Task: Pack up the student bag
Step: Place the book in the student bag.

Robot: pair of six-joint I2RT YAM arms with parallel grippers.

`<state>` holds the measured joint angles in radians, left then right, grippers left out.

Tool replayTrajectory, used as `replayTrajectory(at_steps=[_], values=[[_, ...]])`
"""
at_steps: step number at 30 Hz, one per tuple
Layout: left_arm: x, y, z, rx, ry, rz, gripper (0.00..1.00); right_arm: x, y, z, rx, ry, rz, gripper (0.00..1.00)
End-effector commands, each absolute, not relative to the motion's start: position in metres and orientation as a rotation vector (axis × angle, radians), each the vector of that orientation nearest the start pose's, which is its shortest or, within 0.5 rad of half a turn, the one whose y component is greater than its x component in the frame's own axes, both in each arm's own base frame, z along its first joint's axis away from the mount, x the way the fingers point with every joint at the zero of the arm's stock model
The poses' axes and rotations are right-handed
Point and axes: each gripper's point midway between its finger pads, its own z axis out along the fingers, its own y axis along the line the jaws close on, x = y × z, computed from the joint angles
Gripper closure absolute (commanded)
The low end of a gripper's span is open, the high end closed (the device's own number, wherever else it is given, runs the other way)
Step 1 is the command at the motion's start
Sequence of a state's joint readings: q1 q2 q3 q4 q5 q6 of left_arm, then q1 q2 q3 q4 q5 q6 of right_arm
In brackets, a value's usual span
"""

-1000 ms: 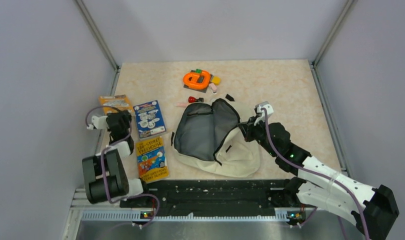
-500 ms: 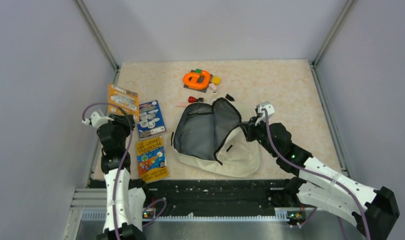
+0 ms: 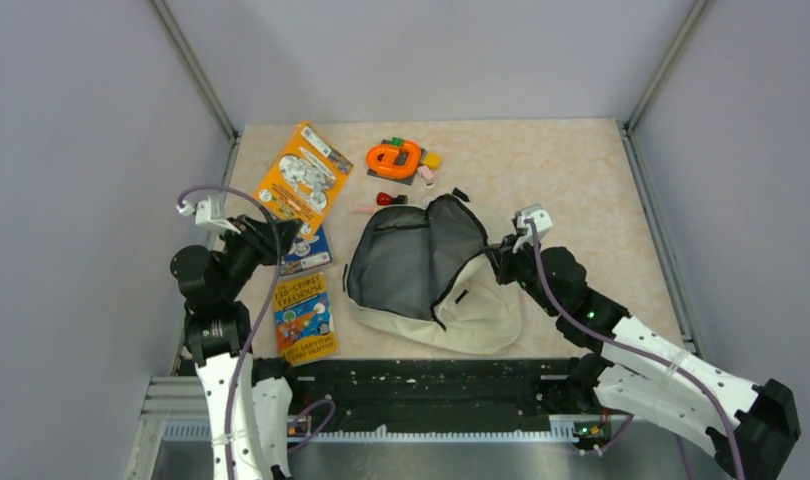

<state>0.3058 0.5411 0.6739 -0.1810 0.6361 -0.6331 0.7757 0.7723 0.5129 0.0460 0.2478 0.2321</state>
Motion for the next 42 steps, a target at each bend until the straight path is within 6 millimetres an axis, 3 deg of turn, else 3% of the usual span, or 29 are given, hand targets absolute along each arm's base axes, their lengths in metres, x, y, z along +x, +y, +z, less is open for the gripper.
replayTrajectory(at_steps=[1,6,13,21,31,34,42], values=[[0.219,-0.096,0.361,0.137,1.518,-0.921,1.00,0.258,0.179,0.246,-0.246,1.679,0.434,1.00],[0.211,-0.112,0.333,0.186,1.663,-1.123,1.00,0.257,0.175,0.254,-0.237,1.669,0.427,1.00],[0.216,-0.116,0.273,0.027,1.886,-1.280,1.00,0.258,0.179,0.253,-0.245,1.679,0.438,1.00],[0.213,-0.128,0.190,-0.206,2.127,-1.435,1.00,0.259,0.188,0.245,-0.272,1.706,0.455,1.00],[0.226,-0.132,0.137,-0.409,2.224,-1.478,1.00,0.260,0.196,0.242,-0.284,1.720,0.482,1.00],[0.232,-0.132,0.129,-0.464,2.195,-1.491,0.91,0.260,0.196,0.241,-0.284,1.723,0.487,1.00],[0.239,-0.129,0.114,-0.565,2.166,-1.469,0.53,0.259,0.195,0.241,-0.279,1.728,0.482,1.00]])
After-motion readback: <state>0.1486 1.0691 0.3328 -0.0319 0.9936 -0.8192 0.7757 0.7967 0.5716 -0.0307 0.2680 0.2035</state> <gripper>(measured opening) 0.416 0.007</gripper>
